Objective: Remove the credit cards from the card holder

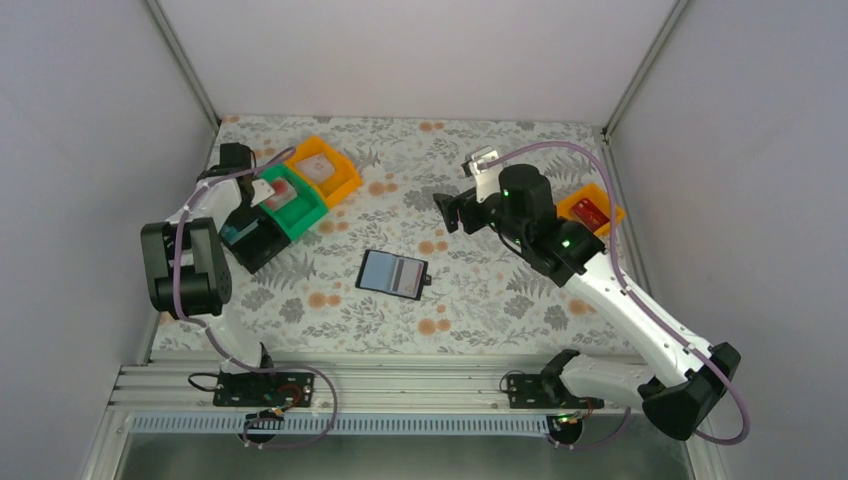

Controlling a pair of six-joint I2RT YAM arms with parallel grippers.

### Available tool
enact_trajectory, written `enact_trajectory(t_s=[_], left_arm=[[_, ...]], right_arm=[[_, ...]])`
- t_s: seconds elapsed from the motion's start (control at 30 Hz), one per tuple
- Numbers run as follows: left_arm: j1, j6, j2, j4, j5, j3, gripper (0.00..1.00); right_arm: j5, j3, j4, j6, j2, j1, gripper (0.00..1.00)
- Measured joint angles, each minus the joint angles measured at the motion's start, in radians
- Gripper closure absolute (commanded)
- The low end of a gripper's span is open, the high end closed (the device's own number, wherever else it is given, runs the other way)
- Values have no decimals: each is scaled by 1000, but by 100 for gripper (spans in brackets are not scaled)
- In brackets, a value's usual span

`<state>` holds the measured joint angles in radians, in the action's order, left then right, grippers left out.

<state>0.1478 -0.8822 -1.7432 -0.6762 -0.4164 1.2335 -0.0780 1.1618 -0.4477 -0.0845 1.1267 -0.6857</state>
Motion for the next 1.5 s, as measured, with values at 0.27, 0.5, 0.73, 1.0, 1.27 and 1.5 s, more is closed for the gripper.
enact_trajectory(t_s=[0.27,0.5,0.73,1.0,1.27,1.5], left_arm=[[0,-11,-87,76,-48,-2,96],[-11,-52,-75,187,-101,-67,60],[-22,-67,-74,181,-93,-71,41],[-21,-69,-38,95,-35,-32,32],[-21,-45,3,-32,106,99,30],[-91,75,186,-138,391,172,29]], right_arm=[[26,-12,15,21,-23,2,1],[61,-26,24,37,-22,3,1],[83,-28,26,51,-22,4,1],[104,-28,25,56,-11,4,1],[128,-28,24,52,11,7,1],[179,8,-4,-35,134,11,11]])
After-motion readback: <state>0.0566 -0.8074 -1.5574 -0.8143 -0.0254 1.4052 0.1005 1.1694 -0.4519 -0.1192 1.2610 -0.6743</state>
